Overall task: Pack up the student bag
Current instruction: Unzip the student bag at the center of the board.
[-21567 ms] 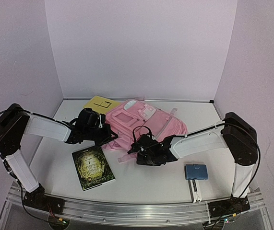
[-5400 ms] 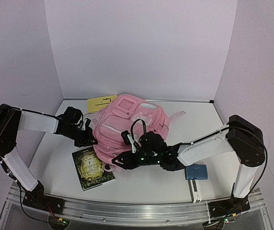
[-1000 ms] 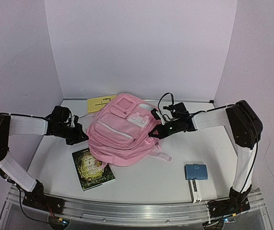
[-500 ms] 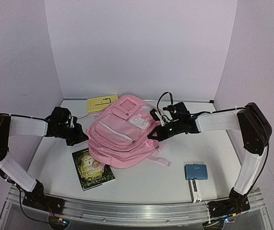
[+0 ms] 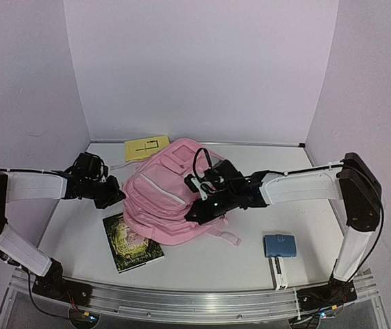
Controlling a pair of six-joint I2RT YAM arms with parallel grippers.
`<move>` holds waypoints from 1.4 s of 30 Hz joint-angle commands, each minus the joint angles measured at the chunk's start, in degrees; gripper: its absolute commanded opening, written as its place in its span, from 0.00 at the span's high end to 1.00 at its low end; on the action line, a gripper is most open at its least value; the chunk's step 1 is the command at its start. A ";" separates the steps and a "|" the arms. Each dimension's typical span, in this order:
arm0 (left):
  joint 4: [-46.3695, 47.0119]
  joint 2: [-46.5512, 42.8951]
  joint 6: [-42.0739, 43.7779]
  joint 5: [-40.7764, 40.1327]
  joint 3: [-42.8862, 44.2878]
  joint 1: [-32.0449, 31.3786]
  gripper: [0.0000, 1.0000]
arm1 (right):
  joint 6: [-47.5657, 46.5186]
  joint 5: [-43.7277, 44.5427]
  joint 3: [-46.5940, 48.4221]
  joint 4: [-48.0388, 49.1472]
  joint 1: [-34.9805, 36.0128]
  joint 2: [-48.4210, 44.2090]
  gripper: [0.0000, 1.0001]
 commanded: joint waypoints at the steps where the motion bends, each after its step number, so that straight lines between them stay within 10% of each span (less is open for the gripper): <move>1: 3.11 -2.22 -2.10 -1.79 0.79 -3.95 1.00 | 7.88 0.67 6.38 3.22 4.25 -0.84 1.00; 32: 12.62 1.07 -11.97 -10.44 4.35 -32.73 1.00 | 25.52 17.15 11.73 9.02 7.60 5.27 1.00; 42: 4.67 -10.19 -1.72 -19.05 -1.12 -32.98 0.59 | 30.34 11.52 7.17 9.14 7.12 1.59 0.93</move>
